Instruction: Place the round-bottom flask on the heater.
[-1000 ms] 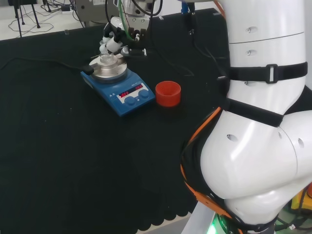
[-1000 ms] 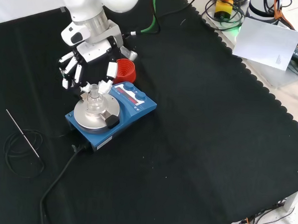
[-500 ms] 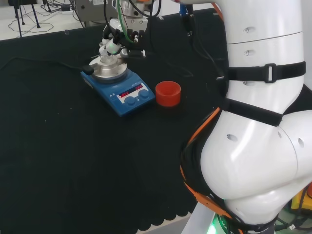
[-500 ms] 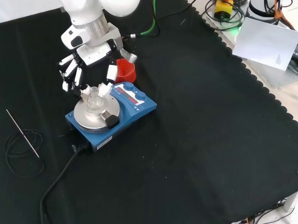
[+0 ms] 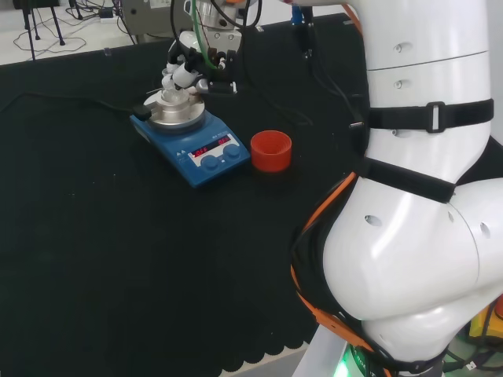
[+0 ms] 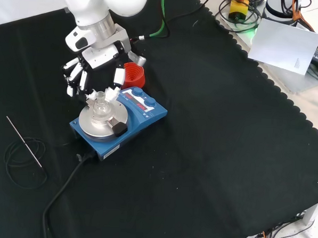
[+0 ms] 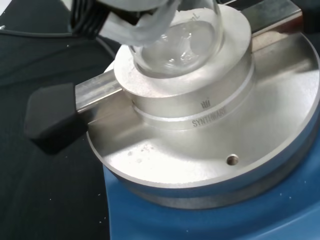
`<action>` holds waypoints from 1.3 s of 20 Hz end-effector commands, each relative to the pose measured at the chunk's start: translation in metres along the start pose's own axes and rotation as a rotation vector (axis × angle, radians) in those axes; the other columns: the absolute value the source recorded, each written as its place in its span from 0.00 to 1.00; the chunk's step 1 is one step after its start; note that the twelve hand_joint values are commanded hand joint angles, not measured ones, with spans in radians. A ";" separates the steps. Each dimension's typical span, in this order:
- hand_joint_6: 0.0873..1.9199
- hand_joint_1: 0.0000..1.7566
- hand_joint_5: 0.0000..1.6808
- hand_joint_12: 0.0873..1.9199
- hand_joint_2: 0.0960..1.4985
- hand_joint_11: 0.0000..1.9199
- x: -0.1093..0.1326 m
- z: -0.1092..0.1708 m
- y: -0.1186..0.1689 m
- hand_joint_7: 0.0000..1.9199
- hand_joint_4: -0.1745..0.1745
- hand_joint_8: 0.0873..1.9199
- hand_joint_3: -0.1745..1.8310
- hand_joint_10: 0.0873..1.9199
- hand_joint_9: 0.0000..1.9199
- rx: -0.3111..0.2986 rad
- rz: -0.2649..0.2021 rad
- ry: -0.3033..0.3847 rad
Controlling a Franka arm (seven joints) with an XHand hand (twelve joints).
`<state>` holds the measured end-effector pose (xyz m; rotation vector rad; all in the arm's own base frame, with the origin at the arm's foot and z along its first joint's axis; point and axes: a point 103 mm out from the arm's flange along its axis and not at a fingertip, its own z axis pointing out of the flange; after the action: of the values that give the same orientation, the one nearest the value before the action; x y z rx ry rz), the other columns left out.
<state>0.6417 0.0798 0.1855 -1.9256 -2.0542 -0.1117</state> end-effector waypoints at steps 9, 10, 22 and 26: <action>0.43 0.49 0.43 0.64 0.41 0.00 0.001 -0.003 -0.009 0.15 0.30 0.32 0.41 0.35 0.22 -0.007 -0.014 -0.021; 0.42 0.49 0.41 0.63 0.41 0.00 0.000 -0.005 -0.011 0.15 0.31 0.32 0.41 0.35 0.22 -0.012 -0.015 -0.017; 0.14 0.44 0.20 0.58 0.40 0.00 -0.009 -0.030 -0.054 0.10 0.41 0.32 0.37 0.36 0.17 -0.009 0.027 -0.031; 0.13 0.44 0.20 0.57 0.40 0.00 -0.011 -0.035 -0.075 0.09 0.41 0.32 0.37 0.36 0.17 -0.015 0.041 -0.038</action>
<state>0.6012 0.0644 0.2143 -1.9517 -2.0579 -0.0836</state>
